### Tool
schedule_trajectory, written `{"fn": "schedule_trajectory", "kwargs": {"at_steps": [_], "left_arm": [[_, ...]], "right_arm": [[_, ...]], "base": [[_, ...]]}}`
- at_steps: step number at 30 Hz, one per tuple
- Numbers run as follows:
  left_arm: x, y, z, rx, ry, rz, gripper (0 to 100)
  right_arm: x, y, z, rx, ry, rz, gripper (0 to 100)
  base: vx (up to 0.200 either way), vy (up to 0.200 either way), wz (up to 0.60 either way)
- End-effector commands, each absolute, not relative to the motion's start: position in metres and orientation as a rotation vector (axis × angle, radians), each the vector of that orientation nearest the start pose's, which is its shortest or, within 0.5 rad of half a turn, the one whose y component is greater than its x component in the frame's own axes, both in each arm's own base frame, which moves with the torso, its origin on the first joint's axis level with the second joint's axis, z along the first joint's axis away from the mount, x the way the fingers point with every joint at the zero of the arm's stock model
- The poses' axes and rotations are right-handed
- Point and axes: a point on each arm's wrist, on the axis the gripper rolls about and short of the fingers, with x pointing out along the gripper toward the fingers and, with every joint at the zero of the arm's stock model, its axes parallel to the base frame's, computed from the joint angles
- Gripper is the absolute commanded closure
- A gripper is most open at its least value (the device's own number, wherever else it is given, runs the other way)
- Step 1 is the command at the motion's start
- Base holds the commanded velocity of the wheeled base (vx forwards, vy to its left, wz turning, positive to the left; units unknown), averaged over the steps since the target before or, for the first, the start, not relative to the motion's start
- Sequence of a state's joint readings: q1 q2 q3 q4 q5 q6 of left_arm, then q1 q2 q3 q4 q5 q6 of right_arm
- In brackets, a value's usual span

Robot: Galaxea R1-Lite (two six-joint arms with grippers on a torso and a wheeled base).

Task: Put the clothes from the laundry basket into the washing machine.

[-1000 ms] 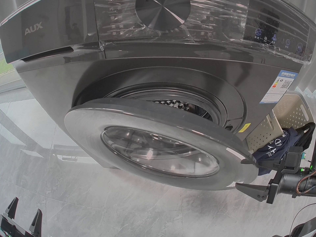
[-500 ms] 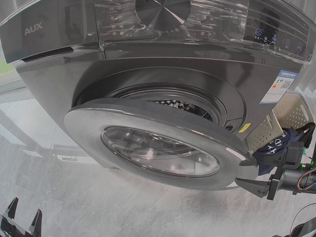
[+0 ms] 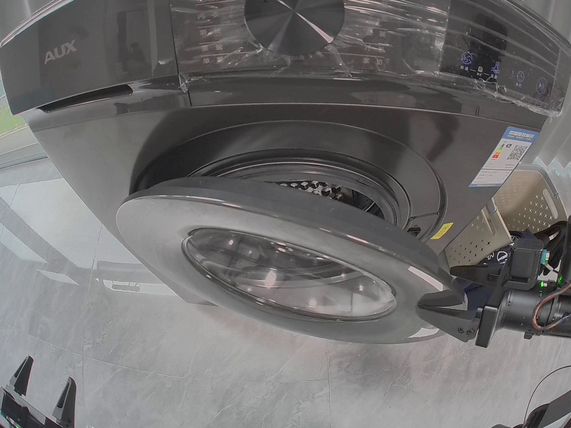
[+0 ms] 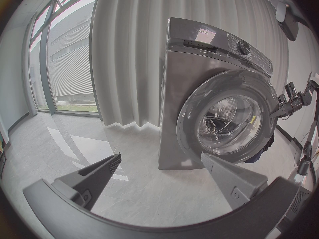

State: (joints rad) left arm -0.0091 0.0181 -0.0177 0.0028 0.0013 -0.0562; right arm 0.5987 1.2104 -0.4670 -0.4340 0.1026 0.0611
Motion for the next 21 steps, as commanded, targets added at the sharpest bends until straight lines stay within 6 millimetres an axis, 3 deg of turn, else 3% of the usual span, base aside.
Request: {"fn": "schedule_trajectory", "kwargs": {"at_steps": [1,6,14,21], "left_arm": [[-0.022,0.0,0.076,-0.057,0.006,-0.007,0],[-0.022,0.0,0.076,-0.058,0.008,-0.007,0],[-0.022,0.0,0.076,-0.058,0.008,-0.007,0],[-0.022,0.0,0.076,-0.055,0.008,-0.007,0]], "right_arm": [[0.153,0.109,0.185,-0.03,0.358,0.693,0],[0.157,0.114,0.178,-0.036,0.374,0.699,0],[0.131,0.097,0.169,-0.036,0.368,0.707,0],[0.14,0.099,0.173,-0.029,0.363,0.684,0]], "base": [[-0.2,0.0,0.0],[-0.12,0.0,0.0],[0.0,0.0,0.0],[0.0,0.0,0.0]]}}
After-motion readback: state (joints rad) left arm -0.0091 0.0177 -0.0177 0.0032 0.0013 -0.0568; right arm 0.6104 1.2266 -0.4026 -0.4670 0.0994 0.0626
